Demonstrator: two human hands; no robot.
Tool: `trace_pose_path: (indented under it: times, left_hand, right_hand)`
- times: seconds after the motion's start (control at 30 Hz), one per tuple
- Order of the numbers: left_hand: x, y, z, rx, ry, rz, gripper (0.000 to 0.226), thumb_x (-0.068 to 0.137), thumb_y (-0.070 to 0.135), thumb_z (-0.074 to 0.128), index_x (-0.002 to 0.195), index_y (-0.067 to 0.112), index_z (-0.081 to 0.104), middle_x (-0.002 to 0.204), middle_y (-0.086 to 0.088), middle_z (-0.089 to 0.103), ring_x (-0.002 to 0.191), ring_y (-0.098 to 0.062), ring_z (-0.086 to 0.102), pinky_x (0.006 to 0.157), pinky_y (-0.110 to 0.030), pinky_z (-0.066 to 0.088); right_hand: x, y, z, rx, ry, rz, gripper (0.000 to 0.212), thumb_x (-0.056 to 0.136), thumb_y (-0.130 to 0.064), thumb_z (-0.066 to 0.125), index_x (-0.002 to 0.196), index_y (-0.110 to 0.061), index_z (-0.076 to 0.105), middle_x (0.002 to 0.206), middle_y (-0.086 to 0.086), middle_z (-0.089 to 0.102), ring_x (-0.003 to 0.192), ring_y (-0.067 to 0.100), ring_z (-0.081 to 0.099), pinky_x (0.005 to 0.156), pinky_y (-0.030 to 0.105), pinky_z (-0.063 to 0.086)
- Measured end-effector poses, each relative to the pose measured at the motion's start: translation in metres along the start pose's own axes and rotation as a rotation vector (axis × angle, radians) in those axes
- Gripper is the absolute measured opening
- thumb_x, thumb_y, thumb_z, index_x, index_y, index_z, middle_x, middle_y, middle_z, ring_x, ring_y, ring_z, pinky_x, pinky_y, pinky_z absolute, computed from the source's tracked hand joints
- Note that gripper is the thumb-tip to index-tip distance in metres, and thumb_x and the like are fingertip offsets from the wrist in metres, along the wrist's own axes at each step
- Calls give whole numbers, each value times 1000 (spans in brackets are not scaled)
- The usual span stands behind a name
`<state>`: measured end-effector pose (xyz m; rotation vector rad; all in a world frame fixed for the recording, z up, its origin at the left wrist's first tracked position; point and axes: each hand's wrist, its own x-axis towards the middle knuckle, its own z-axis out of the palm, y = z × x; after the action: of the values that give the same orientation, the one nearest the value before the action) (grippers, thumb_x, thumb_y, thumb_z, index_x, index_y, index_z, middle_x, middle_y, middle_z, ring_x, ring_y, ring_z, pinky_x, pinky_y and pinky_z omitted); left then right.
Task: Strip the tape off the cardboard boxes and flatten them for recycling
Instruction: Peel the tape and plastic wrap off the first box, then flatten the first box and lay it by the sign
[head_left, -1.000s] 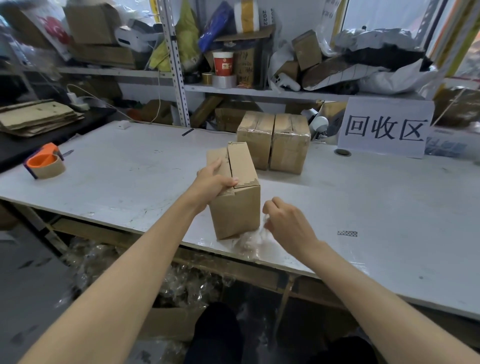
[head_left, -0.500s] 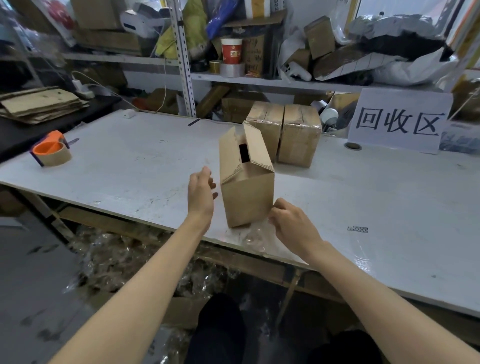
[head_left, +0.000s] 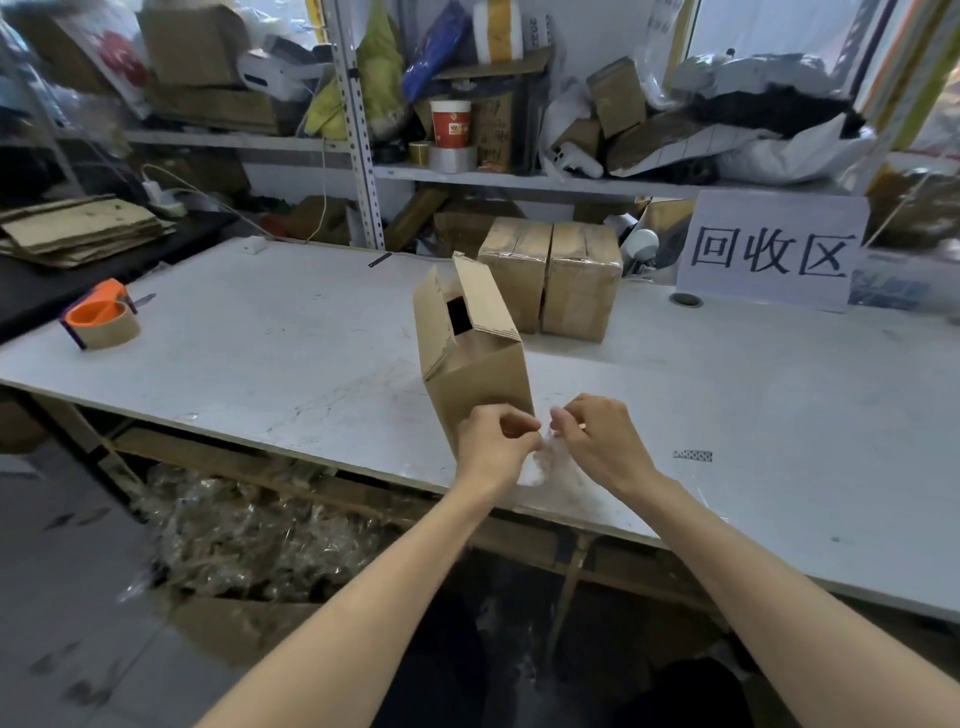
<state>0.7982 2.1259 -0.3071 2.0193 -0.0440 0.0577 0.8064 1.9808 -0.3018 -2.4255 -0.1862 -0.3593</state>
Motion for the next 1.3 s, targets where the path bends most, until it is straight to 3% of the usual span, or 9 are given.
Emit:
trace_pose_path:
  times: [0.1, 0.2, 0.4, 0.6, 0.83, 0.97, 1.1, 1.2, 1.3]
  left_hand:
    - [11, 18, 15, -62, -25, -2, 16, 79, 3, 79, 88, 13, 70, 78, 7, 69, 75, -3, 65, 60, -6, 46]
    - [17, 28, 33, -177, -47, -41, 26, 76, -2, 80, 97, 3, 66, 81, -2, 68, 76, -11, 65, 68, -18, 52]
    - [28, 47, 61, 186, -102, 177, 22, 87, 5, 70, 109, 7, 67, 103, -7, 69, 96, -19, 65, 90, -34, 54]
    - [41, 87, 22, 426, -53, 472, 26, 87, 3, 57, 112, 9, 65, 109, -8, 62, 100, -26, 61, 89, -41, 49]
    - [55, 103, -43, 447, 197, 565, 18, 89, 5, 61, 104, 13, 67, 100, 0, 60, 88, -14, 57, 73, -18, 44]
    - [67, 91, -78, 464, 368, 363, 22, 88, 13, 65, 109, 17, 64, 113, -3, 60, 99, -21, 59, 82, -31, 50]
    - [71, 76, -95, 612, 262, -92, 62, 84, 46, 70, 129, 11, 46, 133, -16, 44, 123, -36, 45, 94, -42, 45]
    - [72, 69, -99, 310, 94, -312, 73, 83, 40, 70, 138, 4, 38, 137, -19, 45, 123, -37, 50, 92, -47, 55]
    - [72, 66, -107, 33, 63, -317, 46, 85, 23, 63, 124, 0, 55, 122, -19, 61, 109, -35, 62, 74, -43, 60]
  right_hand:
    - [-4, 6, -15, 235, -119, 90, 14, 82, -18, 63, 87, -16, 76, 74, -6, 71, 71, 5, 64, 65, 17, 46]
    - [-4, 24, -33, 166, -195, 79, 33, 72, -16, 71, 106, -19, 73, 99, -8, 71, 95, 6, 62, 84, 22, 45]
    - [6, 60, -43, 202, 135, 210, 18, 71, -6, 79, 88, -6, 72, 87, 7, 68, 75, 20, 67, 70, 27, 54]
    - [16, 74, -35, -270, 171, 166, 11, 83, -20, 70, 85, -10, 74, 88, 9, 66, 95, 27, 52, 67, 32, 40]
    - [29, 51, -30, -458, 45, 28, 33, 93, -3, 46, 125, -5, 55, 105, 17, 59, 91, 39, 58, 72, 39, 45]
    - [35, 38, -40, -523, 146, -21, 26, 91, -4, 49, 112, -1, 64, 108, 15, 63, 108, 31, 50, 80, 36, 46]
    - [50, -15, -43, -91, 238, -53, 26, 91, -28, 60, 104, -8, 69, 98, 8, 67, 93, 25, 61, 81, 37, 49]
    - [67, -62, -43, 146, 86, -40, 41, 84, -49, 64, 104, -14, 69, 91, -2, 69, 85, 13, 64, 79, 33, 53]
    - [77, -90, -39, 128, 8, 49, 61, 72, -67, 64, 106, -15, 65, 94, -4, 65, 88, 14, 61, 78, 34, 51]
